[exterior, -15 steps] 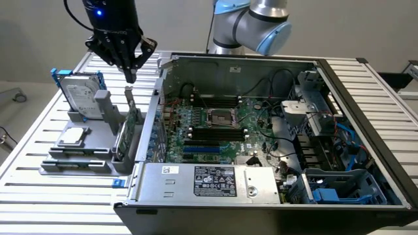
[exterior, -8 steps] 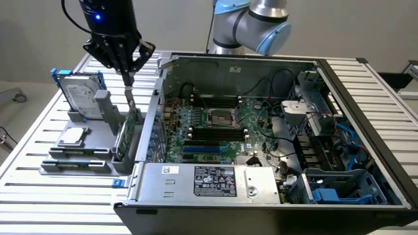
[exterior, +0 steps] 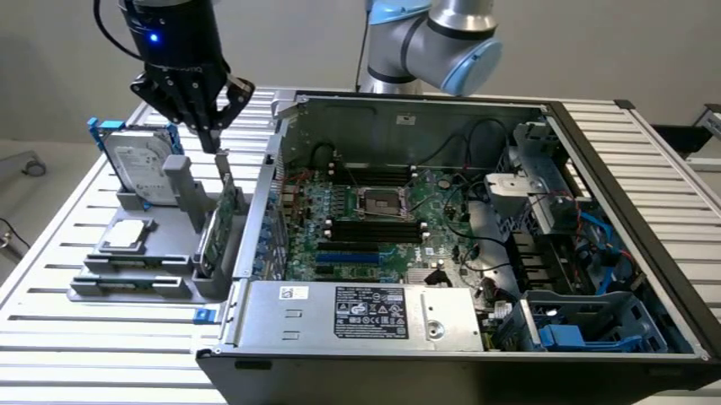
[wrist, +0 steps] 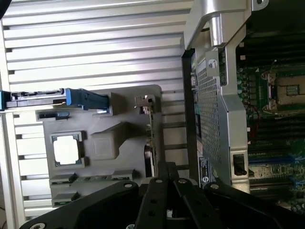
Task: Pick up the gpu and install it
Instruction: 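Reach for the gpu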
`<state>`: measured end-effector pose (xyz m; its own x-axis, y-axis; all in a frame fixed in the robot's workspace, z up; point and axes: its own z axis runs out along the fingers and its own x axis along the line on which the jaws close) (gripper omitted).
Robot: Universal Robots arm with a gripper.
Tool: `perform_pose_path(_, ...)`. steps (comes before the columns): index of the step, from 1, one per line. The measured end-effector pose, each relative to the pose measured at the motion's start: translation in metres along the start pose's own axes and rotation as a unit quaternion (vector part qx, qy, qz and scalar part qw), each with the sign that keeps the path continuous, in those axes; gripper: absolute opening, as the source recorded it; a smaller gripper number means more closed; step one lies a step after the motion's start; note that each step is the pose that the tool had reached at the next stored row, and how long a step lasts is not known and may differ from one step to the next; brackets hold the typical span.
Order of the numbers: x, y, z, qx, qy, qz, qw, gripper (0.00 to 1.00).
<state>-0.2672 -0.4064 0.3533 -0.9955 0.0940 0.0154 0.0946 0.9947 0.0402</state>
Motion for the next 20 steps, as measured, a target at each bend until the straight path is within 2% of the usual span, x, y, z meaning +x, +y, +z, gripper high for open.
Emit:
perform_pose_path(12, 0.0039, -0.0084, 0.0055, 0.0006, 0.0043, -0.012, 0.9999, 0.11)
perform_pose_path(14, 0.0073, -0.009, 0.0061, 0.0006, 0.0044, -0.013, 0.9999, 0.11)
perform_pose_path(20, 0.0073, -0.009, 0.006, 0.0006, 0.0045, -0.013, 0.9999, 0.11)
